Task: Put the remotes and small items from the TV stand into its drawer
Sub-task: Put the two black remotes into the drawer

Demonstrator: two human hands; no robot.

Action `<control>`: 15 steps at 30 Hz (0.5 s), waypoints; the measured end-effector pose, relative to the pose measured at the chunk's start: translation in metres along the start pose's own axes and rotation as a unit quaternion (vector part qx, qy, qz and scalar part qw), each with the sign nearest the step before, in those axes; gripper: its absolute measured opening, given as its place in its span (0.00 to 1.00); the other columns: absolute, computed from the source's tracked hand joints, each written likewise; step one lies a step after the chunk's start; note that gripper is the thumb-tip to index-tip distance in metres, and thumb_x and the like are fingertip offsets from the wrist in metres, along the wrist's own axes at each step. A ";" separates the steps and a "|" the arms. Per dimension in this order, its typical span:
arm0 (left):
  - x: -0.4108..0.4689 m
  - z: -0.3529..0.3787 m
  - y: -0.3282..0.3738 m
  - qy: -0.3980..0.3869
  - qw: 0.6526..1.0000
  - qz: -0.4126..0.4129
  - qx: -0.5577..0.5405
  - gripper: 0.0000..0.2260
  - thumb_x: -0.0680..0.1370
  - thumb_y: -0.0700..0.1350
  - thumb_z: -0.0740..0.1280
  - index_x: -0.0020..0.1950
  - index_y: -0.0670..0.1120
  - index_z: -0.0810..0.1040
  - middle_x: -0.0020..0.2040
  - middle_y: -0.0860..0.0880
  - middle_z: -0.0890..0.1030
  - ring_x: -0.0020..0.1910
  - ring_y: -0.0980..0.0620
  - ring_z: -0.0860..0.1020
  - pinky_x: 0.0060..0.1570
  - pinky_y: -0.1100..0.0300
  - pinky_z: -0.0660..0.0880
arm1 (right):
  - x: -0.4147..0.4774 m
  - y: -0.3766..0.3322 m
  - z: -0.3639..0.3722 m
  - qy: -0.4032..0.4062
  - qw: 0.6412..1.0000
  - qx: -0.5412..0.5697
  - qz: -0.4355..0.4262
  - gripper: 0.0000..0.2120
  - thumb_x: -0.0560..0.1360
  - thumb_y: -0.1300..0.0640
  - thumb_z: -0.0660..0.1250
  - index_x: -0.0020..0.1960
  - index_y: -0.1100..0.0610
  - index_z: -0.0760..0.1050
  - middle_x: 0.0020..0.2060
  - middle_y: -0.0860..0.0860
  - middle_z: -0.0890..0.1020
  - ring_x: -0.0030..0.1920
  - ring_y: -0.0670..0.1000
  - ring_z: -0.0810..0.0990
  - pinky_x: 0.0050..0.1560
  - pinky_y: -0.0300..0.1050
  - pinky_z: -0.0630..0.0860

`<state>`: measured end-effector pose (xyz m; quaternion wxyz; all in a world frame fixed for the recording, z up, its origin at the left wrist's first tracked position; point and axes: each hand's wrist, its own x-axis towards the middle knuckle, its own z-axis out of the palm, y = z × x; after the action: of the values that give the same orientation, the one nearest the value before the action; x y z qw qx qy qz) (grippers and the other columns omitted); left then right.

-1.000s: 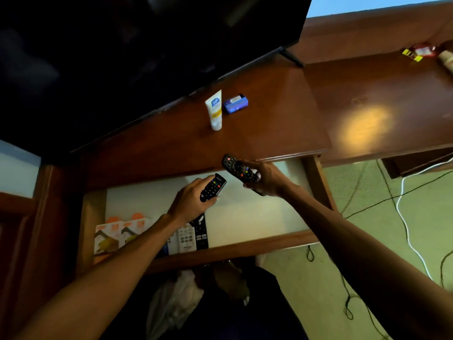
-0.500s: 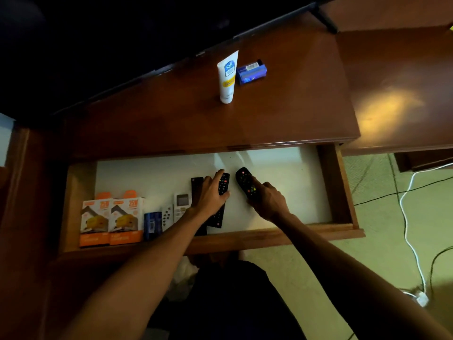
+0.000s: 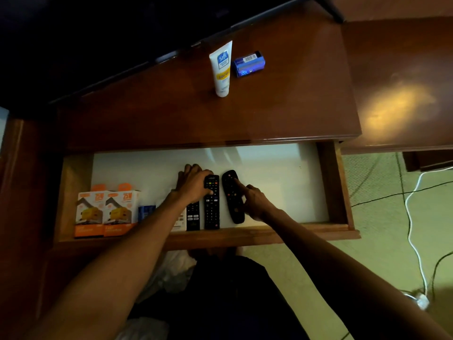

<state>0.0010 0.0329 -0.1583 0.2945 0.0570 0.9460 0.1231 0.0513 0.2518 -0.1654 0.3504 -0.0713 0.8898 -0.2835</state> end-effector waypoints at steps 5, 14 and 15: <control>-0.004 -0.002 -0.007 0.018 0.999 0.018 0.022 0.27 0.69 0.54 0.75 0.67 0.54 0.75 0.68 0.44 0.68 0.68 0.42 0.61 0.64 0.45 0.61 | 0.005 -0.010 0.010 -0.009 1.000 0.023 -0.017 0.45 0.71 0.66 0.71 0.79 0.47 0.50 0.58 0.62 0.78 0.49 0.62 0.81 0.50 0.57 0.80; -0.005 -0.002 -0.018 0.013 1.000 0.009 0.021 0.26 0.70 0.51 0.75 0.68 0.53 0.75 0.75 0.44 0.62 0.75 0.41 0.55 0.69 0.43 0.57 | 0.011 -0.025 0.031 0.022 0.999 0.026 -0.018 0.39 0.68 0.68 0.72 0.73 0.59 0.56 0.53 0.64 0.81 0.45 0.63 0.82 0.44 0.58 0.80; -0.005 -0.002 -0.020 0.010 1.000 0.009 0.015 0.27 0.70 0.51 0.75 0.68 0.54 0.74 0.75 0.44 0.62 0.75 0.41 0.55 0.69 0.43 0.57 | 0.013 -0.026 0.032 0.021 0.999 0.017 -0.017 0.39 0.68 0.68 0.72 0.73 0.59 0.56 0.53 0.63 0.81 0.45 0.63 0.82 0.44 0.59 0.80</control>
<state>0.0035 0.0124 -0.1592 0.2832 0.0691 0.9500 0.1120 0.0615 0.2115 -0.1778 0.3281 -0.0744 0.8906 -0.3061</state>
